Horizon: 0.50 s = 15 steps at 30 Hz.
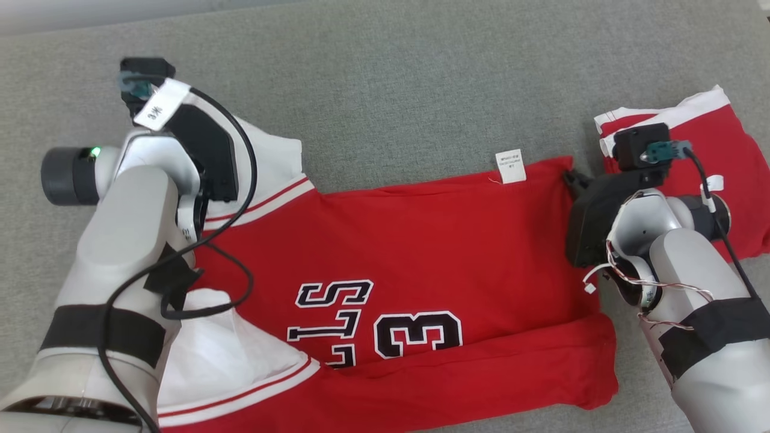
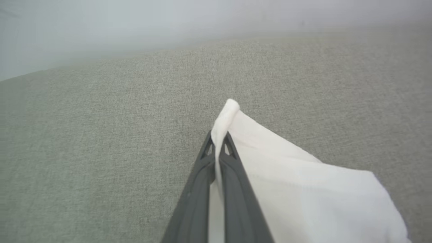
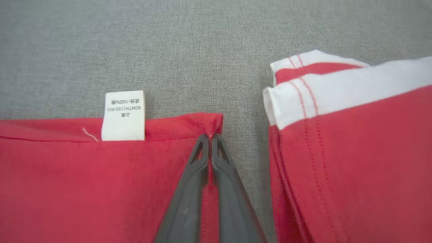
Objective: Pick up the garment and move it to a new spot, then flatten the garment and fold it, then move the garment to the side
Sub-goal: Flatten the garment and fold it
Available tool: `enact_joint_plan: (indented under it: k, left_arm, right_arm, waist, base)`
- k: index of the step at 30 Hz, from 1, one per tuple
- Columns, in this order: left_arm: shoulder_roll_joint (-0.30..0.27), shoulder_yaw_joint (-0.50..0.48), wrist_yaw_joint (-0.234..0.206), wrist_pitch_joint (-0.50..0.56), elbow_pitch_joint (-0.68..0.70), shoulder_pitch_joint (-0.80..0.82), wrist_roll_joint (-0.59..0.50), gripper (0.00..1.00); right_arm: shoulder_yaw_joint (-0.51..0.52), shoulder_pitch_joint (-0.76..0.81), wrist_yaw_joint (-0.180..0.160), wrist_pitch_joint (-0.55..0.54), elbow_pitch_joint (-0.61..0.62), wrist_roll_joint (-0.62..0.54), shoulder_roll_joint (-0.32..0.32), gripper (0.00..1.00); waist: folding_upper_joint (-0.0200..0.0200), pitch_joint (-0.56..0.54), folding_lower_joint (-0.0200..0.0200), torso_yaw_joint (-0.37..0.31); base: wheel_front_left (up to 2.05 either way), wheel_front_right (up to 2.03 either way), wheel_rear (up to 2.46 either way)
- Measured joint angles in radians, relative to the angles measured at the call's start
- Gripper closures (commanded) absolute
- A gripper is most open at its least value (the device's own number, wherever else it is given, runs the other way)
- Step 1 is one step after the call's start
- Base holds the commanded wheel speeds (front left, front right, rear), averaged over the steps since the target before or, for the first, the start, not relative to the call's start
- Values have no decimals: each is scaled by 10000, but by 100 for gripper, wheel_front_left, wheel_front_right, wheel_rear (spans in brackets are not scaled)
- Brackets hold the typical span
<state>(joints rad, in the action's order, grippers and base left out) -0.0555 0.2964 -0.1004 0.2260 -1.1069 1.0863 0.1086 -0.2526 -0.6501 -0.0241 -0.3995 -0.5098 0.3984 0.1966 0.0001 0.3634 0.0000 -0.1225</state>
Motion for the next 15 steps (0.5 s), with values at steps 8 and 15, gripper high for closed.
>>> enact_joint_plan:
  k: [8, 15]
  left_arm:
    - [56, -288, -96, -652, -136, 116, 263, 100]
    - [234, -489, -134, -1373, -111, 64, 537, 100]
  right_arm:
    - [150, -165, -155, 389, -61, 0, 4, 100]
    - [474, 148, -151, 717, 77, 249, 17, 100]
  waist:
    - [0, -251, 0, 176]
    - [0, -378, 0, 431]
  base:
    - [0, 0, 0]
    - [0, 0, 0]
